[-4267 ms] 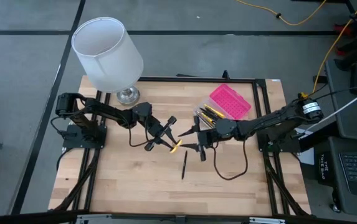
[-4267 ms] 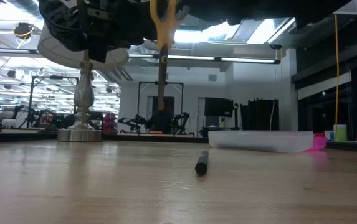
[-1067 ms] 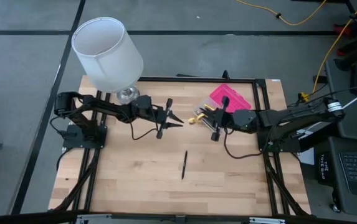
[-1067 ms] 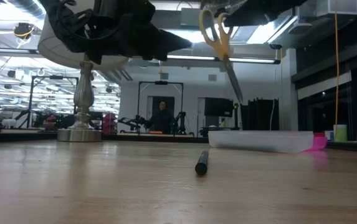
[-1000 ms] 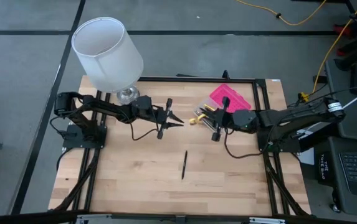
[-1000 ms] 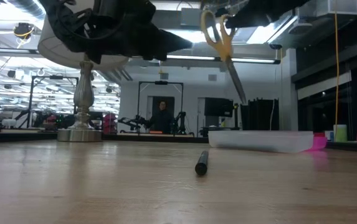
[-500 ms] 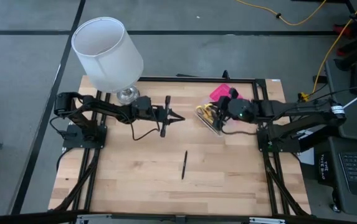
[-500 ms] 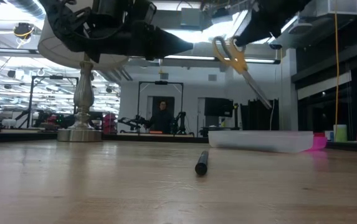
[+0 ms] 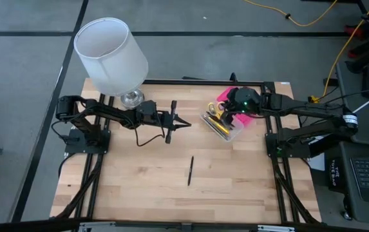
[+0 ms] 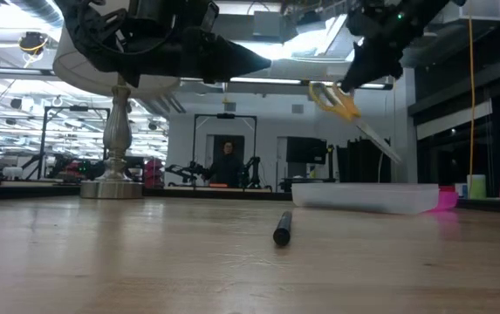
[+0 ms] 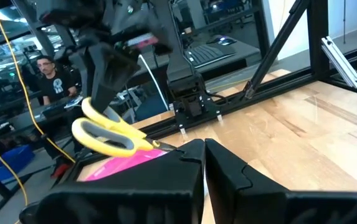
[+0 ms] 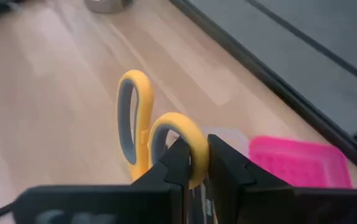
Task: Pick & place school supplies into a supply box
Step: Put the yellow scissors into the pink supply box
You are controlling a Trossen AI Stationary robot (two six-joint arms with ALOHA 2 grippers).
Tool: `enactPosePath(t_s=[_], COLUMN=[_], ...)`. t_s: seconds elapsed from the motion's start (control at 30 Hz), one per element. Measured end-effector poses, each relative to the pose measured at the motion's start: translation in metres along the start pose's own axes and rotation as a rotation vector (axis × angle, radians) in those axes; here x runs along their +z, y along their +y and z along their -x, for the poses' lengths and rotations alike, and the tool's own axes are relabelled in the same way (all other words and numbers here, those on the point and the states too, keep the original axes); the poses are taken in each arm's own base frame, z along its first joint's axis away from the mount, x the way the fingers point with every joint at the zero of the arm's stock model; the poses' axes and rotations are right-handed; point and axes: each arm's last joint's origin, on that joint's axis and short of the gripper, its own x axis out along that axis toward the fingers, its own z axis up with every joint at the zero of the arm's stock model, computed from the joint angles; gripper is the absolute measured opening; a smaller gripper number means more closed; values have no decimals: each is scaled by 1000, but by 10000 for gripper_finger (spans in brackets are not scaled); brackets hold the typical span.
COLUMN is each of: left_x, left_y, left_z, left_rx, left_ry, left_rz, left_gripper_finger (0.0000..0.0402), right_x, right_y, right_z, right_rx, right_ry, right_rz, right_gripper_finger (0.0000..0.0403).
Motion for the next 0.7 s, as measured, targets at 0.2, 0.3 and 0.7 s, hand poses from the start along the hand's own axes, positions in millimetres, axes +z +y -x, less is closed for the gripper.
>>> enactPosePath(t_s=[0.2,0.3,0.7], left_x=[0,0,0], left_y=[0,0,0], left_z=[0,0,0], left_rx=[0,0,0], left_ry=[0,0,0], left_rz=[0,0,0], left_gripper_finger=[6,8,4], right_x=[-2,-3,-11], right_y=[-6,-7,-8], right_z=[-11,-21,-56], right_rx=[-43,-63,-83], right_ry=[48,76,201], right_rz=[-35,-49,-39], right_gripper_finger=[43,43,43])
